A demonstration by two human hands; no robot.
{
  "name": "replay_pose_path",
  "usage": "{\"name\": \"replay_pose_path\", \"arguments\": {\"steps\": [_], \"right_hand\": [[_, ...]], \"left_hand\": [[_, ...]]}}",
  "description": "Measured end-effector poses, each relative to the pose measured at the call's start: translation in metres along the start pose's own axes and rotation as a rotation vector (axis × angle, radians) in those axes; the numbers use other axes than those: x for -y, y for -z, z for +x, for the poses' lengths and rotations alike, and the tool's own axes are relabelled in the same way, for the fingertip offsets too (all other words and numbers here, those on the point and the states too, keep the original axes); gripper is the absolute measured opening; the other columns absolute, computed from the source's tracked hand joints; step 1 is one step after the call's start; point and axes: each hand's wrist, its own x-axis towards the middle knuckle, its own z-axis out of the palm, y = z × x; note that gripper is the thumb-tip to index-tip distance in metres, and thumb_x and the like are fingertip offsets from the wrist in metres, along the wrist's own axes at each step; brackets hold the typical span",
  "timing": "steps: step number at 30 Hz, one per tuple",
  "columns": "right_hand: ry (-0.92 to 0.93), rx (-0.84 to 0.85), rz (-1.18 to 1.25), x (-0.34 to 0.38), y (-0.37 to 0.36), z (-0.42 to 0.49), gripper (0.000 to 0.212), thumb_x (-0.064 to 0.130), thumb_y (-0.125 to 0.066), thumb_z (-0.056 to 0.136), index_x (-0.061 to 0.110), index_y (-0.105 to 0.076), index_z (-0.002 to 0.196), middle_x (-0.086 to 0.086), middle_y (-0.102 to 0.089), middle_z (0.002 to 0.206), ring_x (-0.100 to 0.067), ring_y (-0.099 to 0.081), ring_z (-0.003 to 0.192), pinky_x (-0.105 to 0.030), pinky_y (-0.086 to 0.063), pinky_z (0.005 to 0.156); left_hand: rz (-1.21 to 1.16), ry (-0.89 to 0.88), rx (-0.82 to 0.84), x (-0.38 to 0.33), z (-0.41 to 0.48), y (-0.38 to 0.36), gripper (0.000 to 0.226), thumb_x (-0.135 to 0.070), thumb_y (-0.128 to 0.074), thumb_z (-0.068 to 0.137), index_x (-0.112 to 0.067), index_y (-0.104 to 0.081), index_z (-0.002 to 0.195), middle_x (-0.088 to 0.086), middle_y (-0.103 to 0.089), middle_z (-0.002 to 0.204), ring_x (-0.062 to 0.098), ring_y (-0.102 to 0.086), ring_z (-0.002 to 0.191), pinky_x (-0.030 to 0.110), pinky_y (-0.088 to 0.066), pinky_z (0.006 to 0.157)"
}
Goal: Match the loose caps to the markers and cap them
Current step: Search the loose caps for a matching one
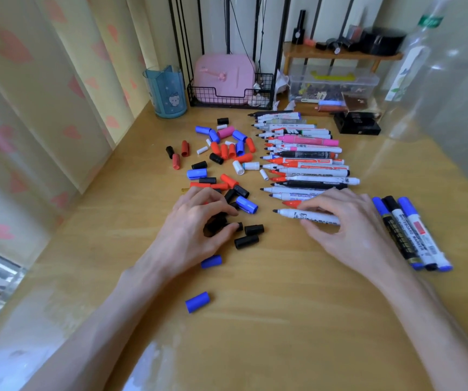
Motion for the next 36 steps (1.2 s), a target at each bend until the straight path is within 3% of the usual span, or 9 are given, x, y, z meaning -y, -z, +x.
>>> {"name": "replay_pose_path", "arguments": {"steps": [5,8,14,22,33,36], "right_hand": [[-0.049,-0.013,-0.048,-0.016,0.008,0.001,0.02,0.038,-0.079,0.084,0.035,-0.077,0.103,0.016,-0.067,0.1,-0.012,-0.054,0.1,-0.031,-0.024,0.08],[-0.132,-0.089,-0.086,-0.03,0.007,0.003,0.011,0.027,-0.073,0.092,0.028,-0.078,0.102,0.008,-0.07,0.097,-0.021,-0.055,0.095,-0.031,-0.025,0.077],[-0.221,-0.057,-0.166,-0.039,0.003,0.005,0.01,0.018,-0.074,0.093,0.027,-0.077,0.097,0.006,-0.069,0.094,-0.025,-0.054,0.088,-0.038,-0.031,0.076],[-0.234,0.043,-0.12,-0.04,0.007,0.007,0.006,0.029,-0.069,0.097,0.031,-0.074,0.1,0.007,-0.064,0.094,-0.022,-0.048,0.095,-0.041,-0.034,0.083],[-0.236,0.132,-0.126,-0.038,0.01,0.005,0.011,0.032,-0.063,0.1,0.035,-0.07,0.108,0.013,-0.06,0.101,-0.016,-0.045,0.103,-0.039,-0.026,0.085],[-0.225,0.156,-0.127,-0.037,0.012,0.006,0.011,0.031,-0.063,0.1,0.035,-0.068,0.109,0.012,-0.06,0.103,-0.015,-0.042,0.103,-0.036,-0.023,0.083]], "left_hand": [[0.01,-0.002,-0.019,0.001,0.002,0.0,0.03,-0.046,-0.06,0.098,-0.025,-0.076,0.113,-0.009,-0.061,0.113,0.018,-0.056,0.111,0.043,-0.051,0.095],[0.017,-0.009,-0.025,0.0,0.001,0.001,0.029,-0.044,-0.06,0.098,-0.025,-0.077,0.113,-0.009,-0.061,0.113,0.018,-0.056,0.111,0.043,-0.051,0.095],[0.052,0.034,-0.064,0.002,0.001,0.006,0.016,-0.026,-0.071,0.096,-0.025,-0.077,0.111,-0.008,-0.062,0.111,0.018,-0.056,0.108,0.036,-0.049,0.093],[0.076,0.231,-0.157,0.028,-0.003,0.033,0.013,-0.029,-0.069,0.097,-0.029,-0.077,0.107,-0.01,-0.063,0.105,0.016,-0.058,0.1,0.039,-0.051,0.077],[0.087,0.271,-0.12,0.035,-0.005,0.036,0.013,-0.029,-0.069,0.096,-0.03,-0.076,0.107,-0.01,-0.064,0.1,0.013,-0.06,0.09,0.038,-0.051,0.072],[0.027,0.237,-0.035,0.039,-0.006,0.05,0.01,-0.038,-0.07,0.095,-0.034,-0.071,0.104,-0.015,-0.066,0.09,0.007,-0.062,0.087,0.03,-0.047,0.07]]}}
